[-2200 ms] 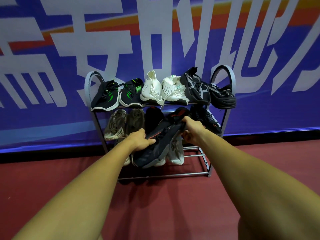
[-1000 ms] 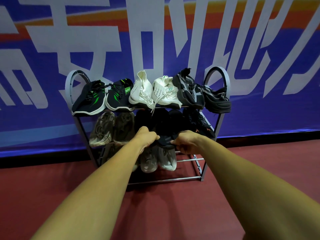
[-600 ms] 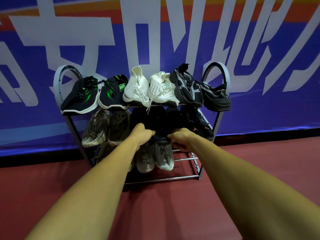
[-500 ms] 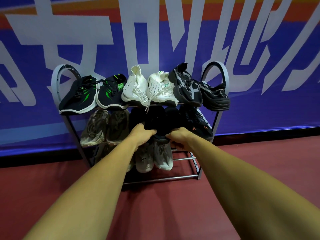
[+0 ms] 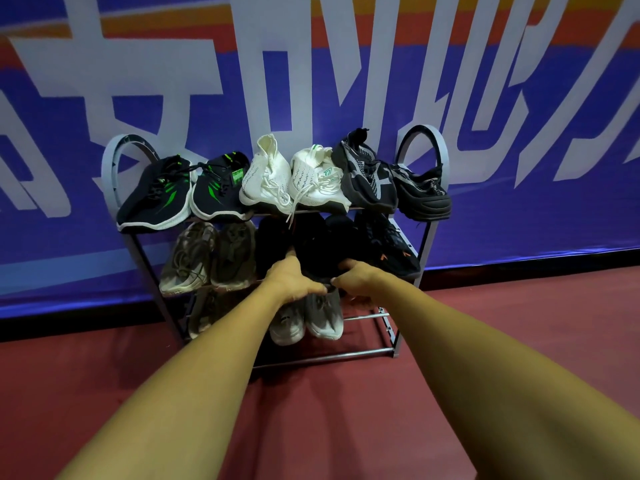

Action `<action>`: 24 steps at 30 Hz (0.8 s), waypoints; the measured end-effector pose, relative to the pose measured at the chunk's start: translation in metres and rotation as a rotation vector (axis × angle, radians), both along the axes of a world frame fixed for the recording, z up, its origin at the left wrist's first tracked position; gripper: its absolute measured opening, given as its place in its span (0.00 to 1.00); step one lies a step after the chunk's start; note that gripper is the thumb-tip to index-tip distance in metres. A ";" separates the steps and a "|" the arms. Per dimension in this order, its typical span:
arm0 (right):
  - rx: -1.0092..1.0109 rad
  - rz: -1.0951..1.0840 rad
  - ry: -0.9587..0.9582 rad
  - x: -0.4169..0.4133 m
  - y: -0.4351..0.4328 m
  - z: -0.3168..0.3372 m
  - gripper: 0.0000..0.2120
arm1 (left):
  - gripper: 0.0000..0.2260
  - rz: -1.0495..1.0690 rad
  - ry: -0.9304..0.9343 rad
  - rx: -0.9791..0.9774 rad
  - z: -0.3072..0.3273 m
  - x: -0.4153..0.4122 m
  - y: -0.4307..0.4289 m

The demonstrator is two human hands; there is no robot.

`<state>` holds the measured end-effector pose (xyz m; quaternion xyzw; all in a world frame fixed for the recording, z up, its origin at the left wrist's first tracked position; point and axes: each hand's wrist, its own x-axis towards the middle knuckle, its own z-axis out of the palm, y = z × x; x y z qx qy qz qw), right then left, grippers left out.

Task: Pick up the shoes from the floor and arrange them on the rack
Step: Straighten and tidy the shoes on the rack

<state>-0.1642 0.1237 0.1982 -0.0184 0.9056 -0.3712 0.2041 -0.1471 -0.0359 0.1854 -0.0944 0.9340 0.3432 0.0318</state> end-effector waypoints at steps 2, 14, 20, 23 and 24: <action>-0.080 -0.017 -0.029 0.002 0.001 0.002 0.15 | 0.44 0.008 0.015 -0.028 0.001 0.001 0.001; 0.046 -0.266 0.252 -0.002 0.009 0.012 0.17 | 0.40 0.043 0.057 -0.102 0.001 -0.002 0.002; 0.135 -0.354 0.217 -0.002 -0.003 0.012 0.21 | 0.39 0.039 0.059 -0.099 -0.002 -0.005 0.005; 0.203 -0.331 0.156 -0.001 -0.006 0.009 0.24 | 0.39 0.033 0.062 -0.111 -0.002 -0.005 0.005; 0.214 -0.319 0.139 -0.002 -0.007 0.007 0.25 | 0.38 0.030 0.062 -0.116 -0.001 -0.005 0.005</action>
